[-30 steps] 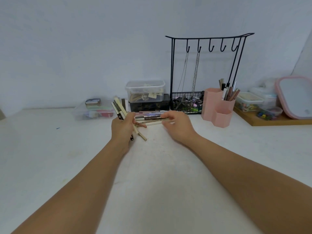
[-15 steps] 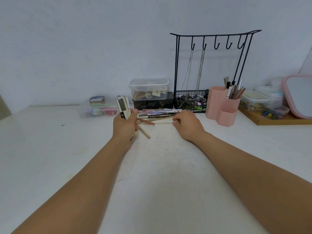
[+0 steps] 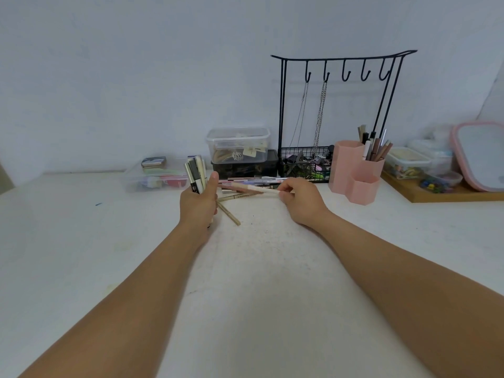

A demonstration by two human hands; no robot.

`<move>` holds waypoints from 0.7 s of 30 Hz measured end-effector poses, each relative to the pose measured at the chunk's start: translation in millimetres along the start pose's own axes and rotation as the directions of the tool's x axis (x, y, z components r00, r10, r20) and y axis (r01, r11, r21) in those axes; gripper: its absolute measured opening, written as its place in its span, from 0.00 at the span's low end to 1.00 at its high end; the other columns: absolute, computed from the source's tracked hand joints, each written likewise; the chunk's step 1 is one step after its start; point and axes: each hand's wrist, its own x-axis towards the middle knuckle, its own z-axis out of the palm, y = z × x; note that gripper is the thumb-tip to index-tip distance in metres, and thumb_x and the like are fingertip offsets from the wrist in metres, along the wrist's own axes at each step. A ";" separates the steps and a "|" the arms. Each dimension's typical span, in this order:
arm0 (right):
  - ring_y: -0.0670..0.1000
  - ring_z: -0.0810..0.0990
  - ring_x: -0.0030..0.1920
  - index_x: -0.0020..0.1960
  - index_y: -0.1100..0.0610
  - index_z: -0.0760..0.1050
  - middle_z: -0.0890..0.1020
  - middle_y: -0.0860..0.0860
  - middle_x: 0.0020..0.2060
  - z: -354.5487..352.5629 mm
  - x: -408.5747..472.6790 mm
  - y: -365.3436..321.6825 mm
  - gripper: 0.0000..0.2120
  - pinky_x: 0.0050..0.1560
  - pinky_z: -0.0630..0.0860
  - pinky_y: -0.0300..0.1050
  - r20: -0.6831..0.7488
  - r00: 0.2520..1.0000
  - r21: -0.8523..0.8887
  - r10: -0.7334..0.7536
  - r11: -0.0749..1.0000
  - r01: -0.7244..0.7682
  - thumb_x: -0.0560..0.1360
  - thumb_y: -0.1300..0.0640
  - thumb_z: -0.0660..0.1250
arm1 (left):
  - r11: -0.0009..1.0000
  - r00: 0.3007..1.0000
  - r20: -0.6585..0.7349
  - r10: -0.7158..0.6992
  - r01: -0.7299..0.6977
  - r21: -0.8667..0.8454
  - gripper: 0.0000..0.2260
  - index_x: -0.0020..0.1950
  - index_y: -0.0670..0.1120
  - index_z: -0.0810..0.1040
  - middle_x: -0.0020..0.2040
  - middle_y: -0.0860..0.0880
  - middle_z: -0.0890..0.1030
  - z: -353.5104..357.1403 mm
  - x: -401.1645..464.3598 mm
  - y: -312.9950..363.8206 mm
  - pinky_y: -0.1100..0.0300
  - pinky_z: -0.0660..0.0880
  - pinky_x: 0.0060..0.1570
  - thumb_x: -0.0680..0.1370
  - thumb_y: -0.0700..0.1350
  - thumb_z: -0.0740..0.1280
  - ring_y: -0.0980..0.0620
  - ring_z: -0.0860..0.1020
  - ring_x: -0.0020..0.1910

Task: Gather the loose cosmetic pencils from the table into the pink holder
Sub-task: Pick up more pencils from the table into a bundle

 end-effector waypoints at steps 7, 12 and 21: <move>0.40 0.71 0.38 0.51 0.57 0.80 0.77 0.43 0.40 5.8 -9.2 -20.3 0.04 0.39 0.65 0.32 -0.041 0.996 0.245 -0.085 0.965 0.092 0.80 0.60 0.66 | 0.998 0.997 0.062 0.042 -0.040 -0.040 0.23 0.44 0.43 0.79 0.28 0.50 0.70 2.0 -2.9 -0.6 0.57 0.64 0.30 0.73 0.63 0.74 0.52 0.65 0.26; 0.43 0.73 0.35 0.50 0.58 0.80 0.77 0.46 0.36 12.4 -20.8 -46.6 0.03 0.36 0.71 0.35 0.008 0.997 0.534 -0.080 0.843 0.063 0.79 0.60 0.67 | 0.991 0.982 0.159 0.097 -0.081 -0.108 0.18 0.46 0.49 0.85 0.27 0.57 0.77 6.8 -11.5 3.6 0.59 0.70 0.32 0.66 0.61 0.79 0.57 0.70 0.25; 0.49 0.77 0.30 0.62 0.53 0.80 0.81 0.54 0.32 31.5 -39.8 -79.3 0.20 0.34 0.78 0.43 0.140 0.976 0.789 -0.165 0.615 -0.009 0.75 0.72 0.67 | 0.975 0.955 0.273 0.118 -0.060 -0.212 0.24 0.45 0.39 0.85 0.40 0.34 0.84 14.3 -25.0 6.1 0.51 0.78 0.31 0.59 0.54 0.83 0.41 0.80 0.32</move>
